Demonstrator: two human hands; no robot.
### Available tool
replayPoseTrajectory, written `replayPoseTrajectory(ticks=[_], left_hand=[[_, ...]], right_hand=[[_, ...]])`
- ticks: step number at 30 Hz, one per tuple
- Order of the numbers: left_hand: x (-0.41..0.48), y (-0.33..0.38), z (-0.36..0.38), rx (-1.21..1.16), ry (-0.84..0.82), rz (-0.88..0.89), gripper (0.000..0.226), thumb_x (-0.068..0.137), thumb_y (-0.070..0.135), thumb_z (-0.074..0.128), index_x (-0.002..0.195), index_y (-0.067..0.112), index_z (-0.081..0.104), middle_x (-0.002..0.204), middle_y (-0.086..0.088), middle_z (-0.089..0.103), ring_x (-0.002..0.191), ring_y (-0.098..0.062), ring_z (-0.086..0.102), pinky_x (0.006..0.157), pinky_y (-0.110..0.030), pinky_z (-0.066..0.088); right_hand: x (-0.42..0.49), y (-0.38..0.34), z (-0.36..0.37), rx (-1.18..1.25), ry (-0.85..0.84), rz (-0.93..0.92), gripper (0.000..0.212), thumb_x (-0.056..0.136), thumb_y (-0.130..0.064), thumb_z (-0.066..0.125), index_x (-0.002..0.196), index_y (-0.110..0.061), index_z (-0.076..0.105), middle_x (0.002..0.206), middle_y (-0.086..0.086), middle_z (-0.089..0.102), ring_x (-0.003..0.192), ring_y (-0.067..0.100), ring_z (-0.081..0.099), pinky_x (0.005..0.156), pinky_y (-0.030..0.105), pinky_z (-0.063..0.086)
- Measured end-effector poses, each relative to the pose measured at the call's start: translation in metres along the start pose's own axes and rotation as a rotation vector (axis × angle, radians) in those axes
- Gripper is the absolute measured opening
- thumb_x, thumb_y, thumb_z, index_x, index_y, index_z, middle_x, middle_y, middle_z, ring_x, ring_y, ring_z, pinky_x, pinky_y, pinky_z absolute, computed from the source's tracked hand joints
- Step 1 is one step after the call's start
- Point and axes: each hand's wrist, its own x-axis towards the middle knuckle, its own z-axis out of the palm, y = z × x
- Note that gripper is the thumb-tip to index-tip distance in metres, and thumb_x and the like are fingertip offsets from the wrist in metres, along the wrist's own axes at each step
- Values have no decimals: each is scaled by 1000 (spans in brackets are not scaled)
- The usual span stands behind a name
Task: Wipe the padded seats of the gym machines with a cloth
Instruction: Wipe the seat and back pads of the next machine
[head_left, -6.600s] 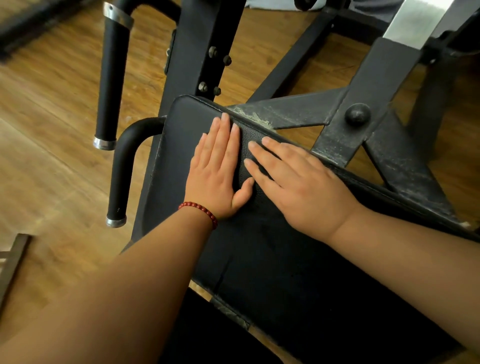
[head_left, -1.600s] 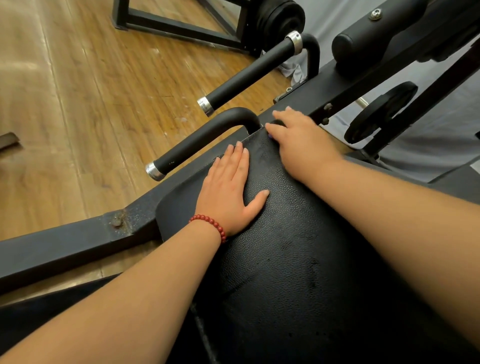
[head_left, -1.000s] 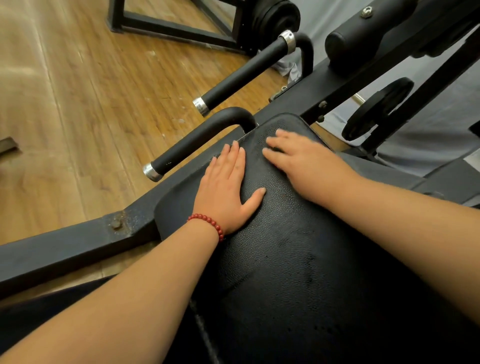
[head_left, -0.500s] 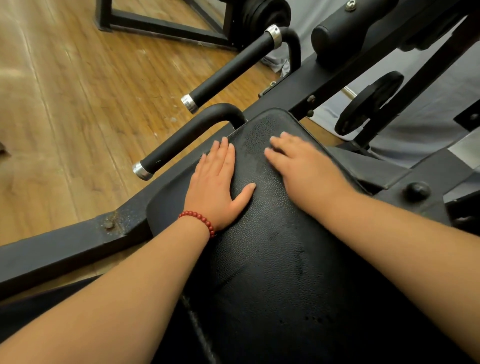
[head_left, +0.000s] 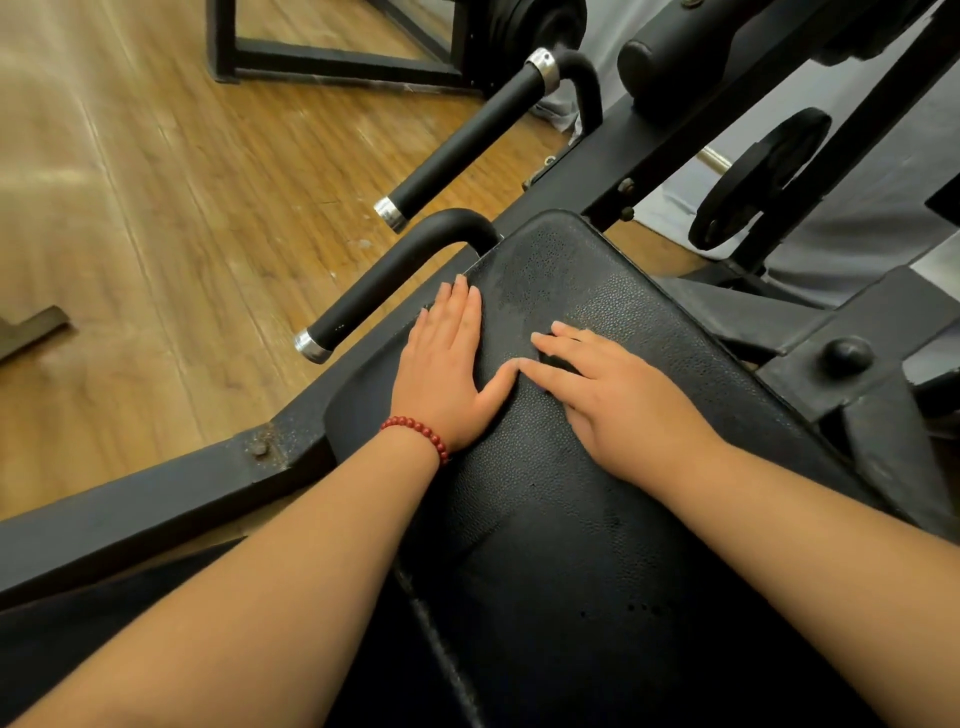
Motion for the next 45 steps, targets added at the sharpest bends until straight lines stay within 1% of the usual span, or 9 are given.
replayPoseTrajectory(ticks=[8,14,17,20,23,32,34,38,45], left_hand=[[-7,18,-25,10,-170,-108,69,101,48,33,155,16,4,162,0,-4,149,-13,-5,117,-28,-3],[-38,54,-82,-426,-122,-283,43,102,34,42,145,28,41,148,10,42,136,-4,35,112,-23,29],[-53,63,-95,-650,-201,-324,29,100,34,47,125,36,60,115,23,63,105,8,55,95,-12,41],[-58,68,-92,-1008,-284,-502,19,97,32,54,107,34,71,103,2,71,97,-16,66,84,-34,58],[-66,77,-73,-1205,-456,-518,19,92,14,58,109,14,68,101,-10,72,91,-20,69,79,-33,59],[-63,87,-56,-1181,-691,-457,13,78,19,68,84,10,61,72,-3,59,65,-14,55,62,-25,46],[-59,85,-59,-1106,-687,-420,16,80,19,73,86,8,62,74,-6,59,66,-15,52,60,-25,42],[-53,83,-67,-1089,-715,-401,24,70,23,68,84,5,62,72,-7,62,62,-13,56,58,-22,47],[-46,80,-70,-1191,-822,-405,11,73,8,73,80,8,65,71,-3,62,64,-12,58,64,-22,53]], right_hand=[[1,-12,-16,287,-2,307,44,92,-10,59,136,-17,54,142,3,52,133,20,46,106,20,28],[13,-53,-31,967,276,767,15,93,-11,62,102,-20,69,105,-5,67,87,9,64,71,19,53],[17,-84,-31,1127,435,939,15,91,-16,65,90,-30,71,105,-5,69,97,5,64,86,21,51],[9,-112,-34,1264,604,1155,25,89,-17,67,74,-37,74,104,1,70,97,13,67,90,34,53],[-19,-119,-41,1380,684,1326,18,93,-15,62,82,-23,74,83,0,74,77,10,70,70,26,55],[-70,-112,-57,1198,542,1337,33,74,-52,71,97,-29,67,95,-15,69,83,-9,63,73,10,45],[-72,-113,-54,1058,431,1321,26,72,-39,79,93,-28,67,90,-16,68,73,-11,60,65,7,42],[-73,-109,-53,976,524,1320,17,86,-18,70,70,-22,66,63,-17,64,58,-3,54,60,14,43],[-76,-95,-65,1143,593,1358,15,87,-37,56,75,-29,60,59,-15,53,62,8,47,65,34,41]])
